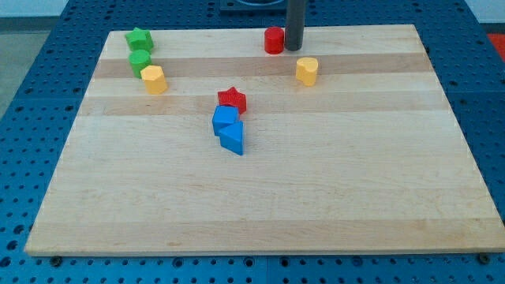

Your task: Push the red star towards the center right

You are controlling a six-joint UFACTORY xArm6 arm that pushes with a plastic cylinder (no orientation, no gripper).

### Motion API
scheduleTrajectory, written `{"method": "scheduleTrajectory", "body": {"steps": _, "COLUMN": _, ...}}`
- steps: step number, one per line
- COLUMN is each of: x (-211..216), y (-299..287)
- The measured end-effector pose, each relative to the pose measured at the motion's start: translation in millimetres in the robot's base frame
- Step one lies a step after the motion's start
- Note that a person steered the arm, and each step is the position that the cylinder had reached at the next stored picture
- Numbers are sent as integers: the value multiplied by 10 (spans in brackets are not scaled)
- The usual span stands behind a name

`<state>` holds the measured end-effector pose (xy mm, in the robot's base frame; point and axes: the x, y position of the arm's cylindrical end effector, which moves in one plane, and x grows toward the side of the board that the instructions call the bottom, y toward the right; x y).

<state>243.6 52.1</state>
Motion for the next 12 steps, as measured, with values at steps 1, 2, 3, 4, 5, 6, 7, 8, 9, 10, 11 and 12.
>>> {"method": "scheduleTrajectory", "body": {"steps": 1, "x": 0, "y": -78}}
{"method": "scheduleTrajectory", "body": {"steps": 2, "x": 0, "y": -119}}
{"method": "scheduleTrajectory", "body": {"steps": 3, "x": 0, "y": -119}}
{"method": "scheduleTrajectory", "body": {"steps": 4, "x": 96, "y": -119}}
{"method": "scheduleTrajectory", "body": {"steps": 5, "x": 422, "y": -173}}
{"method": "scheduleTrajectory", "body": {"steps": 6, "x": 493, "y": -267}}
{"method": "scheduleTrajectory", "body": {"steps": 7, "x": 493, "y": -374}}
{"method": "scheduleTrajectory", "body": {"steps": 8, "x": 527, "y": -735}}
{"method": "scheduleTrajectory", "body": {"steps": 9, "x": 841, "y": -1078}}
{"method": "scheduleTrajectory", "body": {"steps": 10, "x": 1110, "y": -1390}}
{"method": "scheduleTrajectory", "body": {"steps": 11, "x": 1287, "y": -1502}}
{"method": "scheduleTrajectory", "body": {"steps": 12, "x": 1445, "y": -1473}}
